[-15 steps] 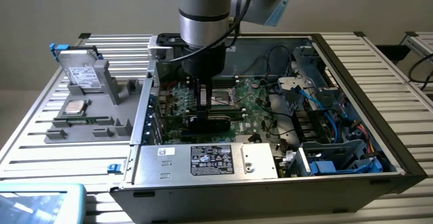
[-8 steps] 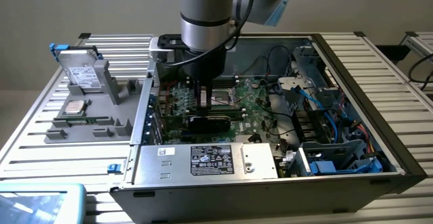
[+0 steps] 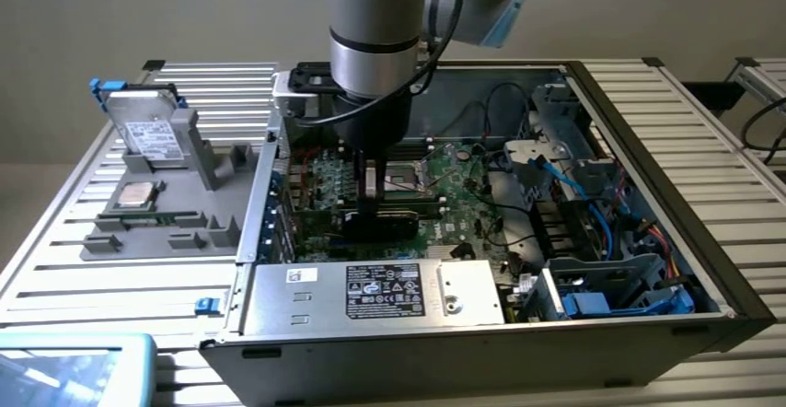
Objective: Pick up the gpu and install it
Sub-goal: 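Press down on the gpu until it lock into place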
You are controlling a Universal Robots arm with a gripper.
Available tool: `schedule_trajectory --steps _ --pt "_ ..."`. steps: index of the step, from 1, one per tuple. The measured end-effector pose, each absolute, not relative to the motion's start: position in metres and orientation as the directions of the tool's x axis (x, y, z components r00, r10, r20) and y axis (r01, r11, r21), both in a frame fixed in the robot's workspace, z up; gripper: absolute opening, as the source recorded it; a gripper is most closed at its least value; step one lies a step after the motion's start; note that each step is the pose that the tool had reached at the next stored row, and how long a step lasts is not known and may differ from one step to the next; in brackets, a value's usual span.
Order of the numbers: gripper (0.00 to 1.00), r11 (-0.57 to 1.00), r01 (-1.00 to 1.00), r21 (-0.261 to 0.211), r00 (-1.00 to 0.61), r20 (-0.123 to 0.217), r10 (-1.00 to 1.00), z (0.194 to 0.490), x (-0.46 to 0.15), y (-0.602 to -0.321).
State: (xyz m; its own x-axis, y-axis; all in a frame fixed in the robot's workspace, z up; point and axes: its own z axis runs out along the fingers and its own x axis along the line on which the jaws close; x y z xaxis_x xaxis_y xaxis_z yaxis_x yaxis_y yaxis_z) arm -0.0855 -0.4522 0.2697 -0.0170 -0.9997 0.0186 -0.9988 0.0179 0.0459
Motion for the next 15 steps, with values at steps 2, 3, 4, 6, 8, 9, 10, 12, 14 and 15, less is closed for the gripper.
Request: schedule_trajectory --steps 2,3,4,6,8,9,10,12,14,15 --pt "0.12 0.018 -0.999 0.047 -0.017 0.020 -1.000 0.280 -0.086 -0.452" --pt "0.12 0.018 -0.999 0.050 -0.017 0.020 -1.000 0.287 -0.085 -0.452" --pt "0.12 0.018 -0.999 0.051 -0.017 0.020 -1.000 0.289 -0.086 -0.452" --pt "0.12 0.018 -0.998 0.058 -0.017 0.020 -1.000 0.292 -0.086 -0.452" --pt "0.12 0.018 -0.998 0.058 -0.017 0.020 -1.000 0.292 -0.086 -0.452" --pt "0.12 0.018 -0.998 0.058 -0.017 0.020 -1.000 0.292 -0.086 -0.452" --pt "0.12 0.018 -0.998 0.058 -0.017 0.020 -1.000 0.292 -0.086 -0.452" --pt "0.12 0.018 -0.998 0.059 -0.017 0.020 -1.000 0.292 -0.086 -0.452" --pt "0.12 0.018 -0.998 0.059 -0.017 0.020 -1.000 0.292 -0.086 -0.452" --pt "0.12 0.018 -0.998 0.059 -0.017 0.020 -1.000 0.292 -0.086 -0.452"
